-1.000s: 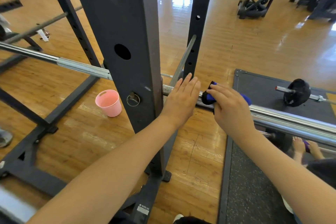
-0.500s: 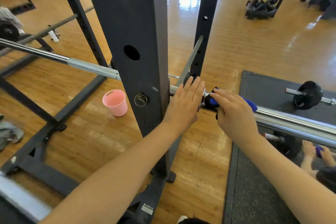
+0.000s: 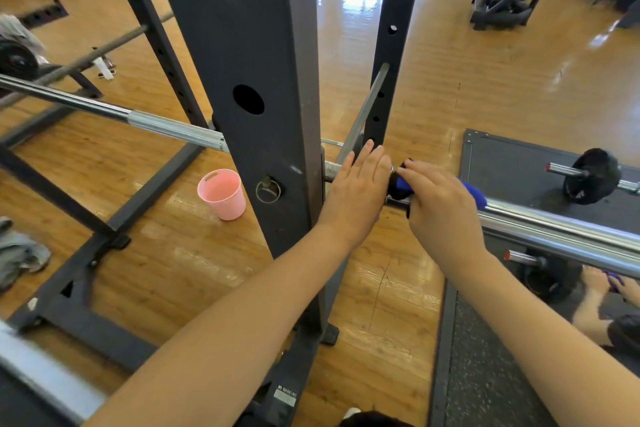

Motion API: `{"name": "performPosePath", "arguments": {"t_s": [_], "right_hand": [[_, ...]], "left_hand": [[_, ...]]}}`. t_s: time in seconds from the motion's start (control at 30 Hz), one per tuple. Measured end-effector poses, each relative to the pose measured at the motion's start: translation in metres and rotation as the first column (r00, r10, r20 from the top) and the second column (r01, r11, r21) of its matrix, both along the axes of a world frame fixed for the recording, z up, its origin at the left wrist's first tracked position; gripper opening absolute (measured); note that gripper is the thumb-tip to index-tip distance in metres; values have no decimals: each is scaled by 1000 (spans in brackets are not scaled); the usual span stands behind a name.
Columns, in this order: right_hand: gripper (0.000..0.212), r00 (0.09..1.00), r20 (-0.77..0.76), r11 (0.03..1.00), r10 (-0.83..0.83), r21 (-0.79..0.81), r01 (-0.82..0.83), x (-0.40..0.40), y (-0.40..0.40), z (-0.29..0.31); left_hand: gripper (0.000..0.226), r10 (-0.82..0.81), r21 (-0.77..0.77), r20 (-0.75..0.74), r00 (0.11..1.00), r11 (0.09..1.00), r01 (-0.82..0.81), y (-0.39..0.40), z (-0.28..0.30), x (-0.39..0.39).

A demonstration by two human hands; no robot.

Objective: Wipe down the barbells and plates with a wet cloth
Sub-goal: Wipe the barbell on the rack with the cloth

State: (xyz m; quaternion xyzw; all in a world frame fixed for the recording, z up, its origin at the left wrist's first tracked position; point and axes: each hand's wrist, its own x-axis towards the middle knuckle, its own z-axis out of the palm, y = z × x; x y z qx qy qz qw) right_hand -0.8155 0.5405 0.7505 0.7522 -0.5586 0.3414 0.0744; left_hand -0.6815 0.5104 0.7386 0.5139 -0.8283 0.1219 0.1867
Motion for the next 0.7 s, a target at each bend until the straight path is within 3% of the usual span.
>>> {"name": "performPosePath", "arguments": {"t_s": [0.2, 0.37, 0.53, 0.7], "right_hand": [[53, 996, -89, 1000, 10, -1, -10, -19, 30, -13], [43, 995, 71, 997, -69, 49, 66, 5, 10, -4], [49, 1000, 9, 1000, -24, 18, 24, -1, 15, -15], [43, 995, 62, 997, -83, -1, 83, -2, 14, -13]], "left_hand": [[74, -62, -9, -40, 997, 998, 62, -1, 1, -1], [73, -56, 125, -44, 997, 990, 61, -1, 7, -1], [65, -26, 133, -67, 997, 990, 35, 0, 8, -2], [71, 4, 145, -1, 1000, 989, -4, 1, 10, -5]]}}
